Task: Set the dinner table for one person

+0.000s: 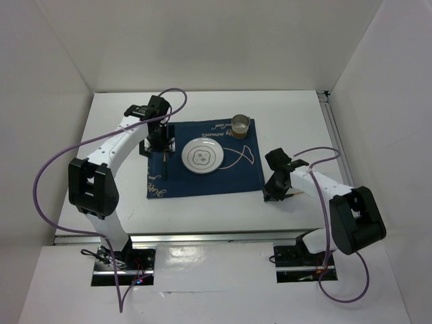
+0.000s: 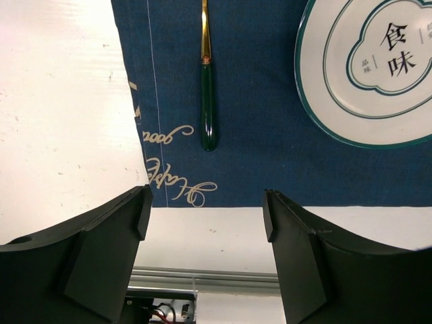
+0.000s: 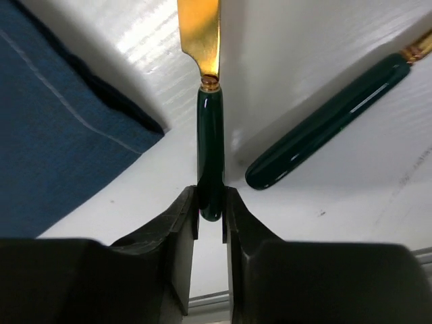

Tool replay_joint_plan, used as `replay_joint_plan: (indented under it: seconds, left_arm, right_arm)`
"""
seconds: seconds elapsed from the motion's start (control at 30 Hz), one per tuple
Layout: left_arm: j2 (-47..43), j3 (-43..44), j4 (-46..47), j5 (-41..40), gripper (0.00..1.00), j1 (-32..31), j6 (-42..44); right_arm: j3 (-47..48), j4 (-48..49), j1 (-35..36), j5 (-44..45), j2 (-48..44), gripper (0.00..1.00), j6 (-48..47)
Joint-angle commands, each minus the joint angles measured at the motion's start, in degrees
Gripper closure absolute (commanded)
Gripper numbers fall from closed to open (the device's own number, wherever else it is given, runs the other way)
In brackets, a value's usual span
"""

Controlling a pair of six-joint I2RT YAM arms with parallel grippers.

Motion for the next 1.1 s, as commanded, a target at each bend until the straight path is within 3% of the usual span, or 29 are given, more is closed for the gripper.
replay_joint_plan:
  seconds: [0.0,0.13,0.17,0.3,0.47,0.7,0.77,0.9,1.07]
  left_arm:
    - [-3.84,-1.11,0.47,-0.94,0.16,-0.21,-1.47]
    - [-5.69,0.20,0.47,-0.94,0.16,-0.21,-1.47]
    - [-5.69,0.99,0.47,-0.94,0.16,-0.21,-1.47]
    - [-7.89,0.29,1.70,-2.26,0.16,-0.21,-2.52]
    - [-9.21,-1.46,1.70,-2.26,0.16,0.32,-2.52]
    - [-10.26,-2.69,1.70,-2.26,0.16,1.55,-1.91]
    - [-10.26,-2.69,1.70,-2.26,0.16,2.07,-1.39]
    - [-10.26,-2.69,1.70,-2.26,0.16,2.08,-1.38]
    - [-10.26,-2.69,1.70,-1.21,0.16,2.08,-1.38]
  right_arm:
    - [3.03,-2.40,0.99,5.31,-5.42,0.88,1.04]
    - [9.35,-0.83,1.70,3.92,-6.66,0.93,-7.47]
    - [10.24,2.13,2.31,2.43,-5.88,0.93,-13.23]
    - [18.32,3.05,3.11,-5.49,2.63,0.93,-23.02]
    - [28.86,1.73,7.93,-3.48,13.98,0.96,-26.74]
    - [36.95,0.32,8.47,-4.00,26.72,0.95,-28.23]
    - [38.19,-0.47,8.47,-3.48,28.40,0.89,-27.62]
    - [39.78,-2.14,9.69,-2.33,29.55,0.63,-25.87]
    - [39.78,-2.14,9.70,-1.81,28.32,0.60,-25.33]
